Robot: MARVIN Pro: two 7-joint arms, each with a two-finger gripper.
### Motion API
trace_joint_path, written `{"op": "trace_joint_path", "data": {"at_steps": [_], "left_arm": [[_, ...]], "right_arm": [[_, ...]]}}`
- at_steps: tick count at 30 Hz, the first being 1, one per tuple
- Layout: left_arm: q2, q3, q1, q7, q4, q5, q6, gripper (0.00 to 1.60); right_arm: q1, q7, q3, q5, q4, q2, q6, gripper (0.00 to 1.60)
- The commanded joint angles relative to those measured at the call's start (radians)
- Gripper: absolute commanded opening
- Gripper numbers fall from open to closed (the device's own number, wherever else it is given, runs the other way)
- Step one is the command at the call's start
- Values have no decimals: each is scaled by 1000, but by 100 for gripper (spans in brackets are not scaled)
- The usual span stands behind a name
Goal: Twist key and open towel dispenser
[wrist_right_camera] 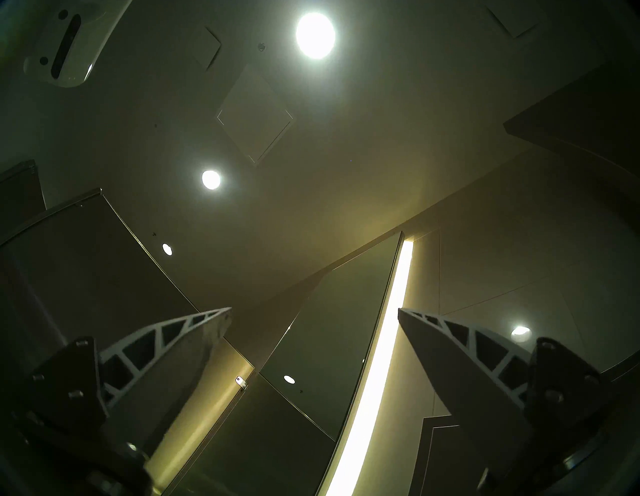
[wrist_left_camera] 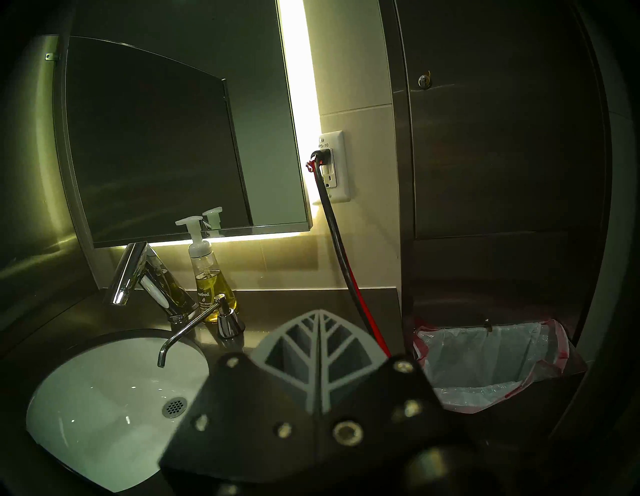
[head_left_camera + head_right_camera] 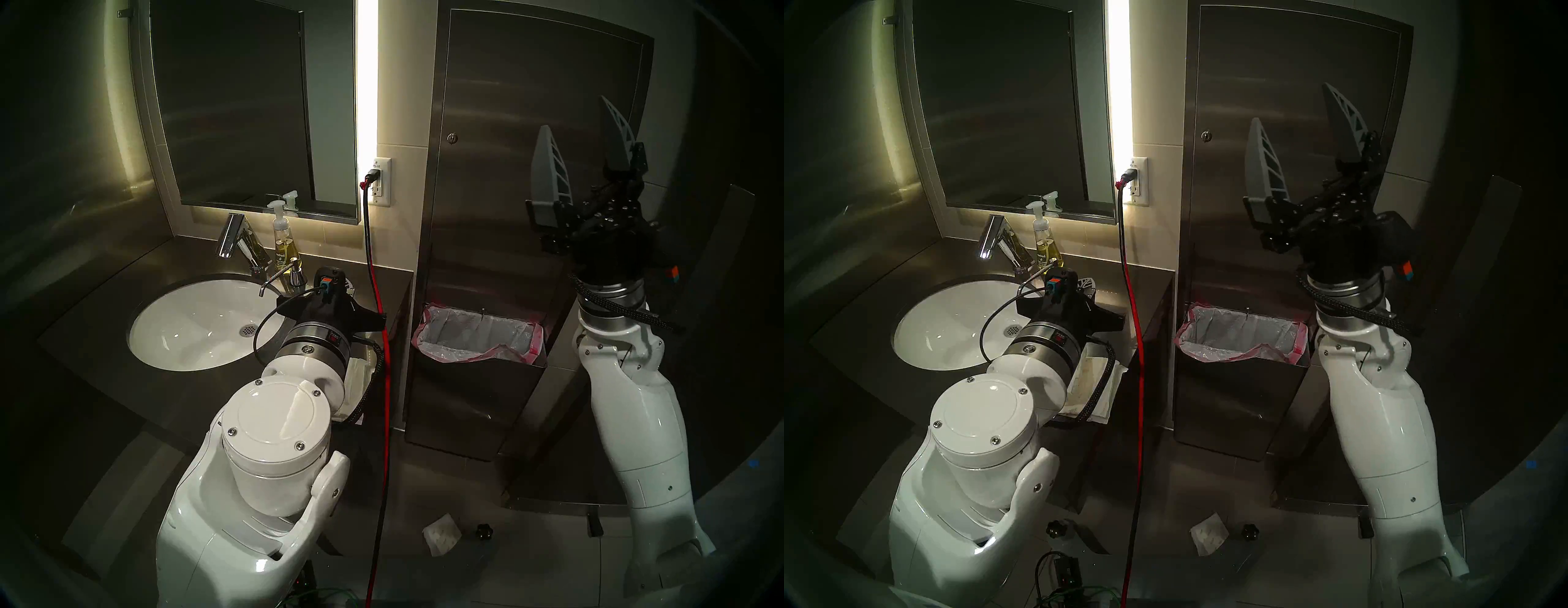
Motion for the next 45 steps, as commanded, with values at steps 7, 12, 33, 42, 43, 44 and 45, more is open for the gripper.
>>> {"op": "trace_joint_path", "data": {"at_steps": [7, 12, 33, 42, 43, 44, 45], "left_arm": [[14, 12, -9, 44, -14, 2, -13, 21], [22, 20, -11, 66, -14, 2, -17, 21], [54, 55, -28, 174, -14, -2, -49, 21], [71, 71, -37, 226, -14, -6, -67, 21], [71, 71, -37, 226, -14, -6, -67, 21], [72, 72, -38, 230, -14, -6, -68, 21], [73, 74, -38, 234, -14, -6, -69, 21]], "right_arm": [[170, -25, -69, -86, 93, -51, 38, 160], [215, -37, -91, -126, 143, -73, 52, 160], [302, -86, -125, -268, 233, -157, -18, 160], [319, -110, -93, -329, 299, -175, -49, 160], [319, -110, -93, -329, 299, -175, -49, 160], [325, -112, -91, -335, 307, -177, -50, 160], [333, -114, -90, -341, 313, -180, -51, 160]]}}
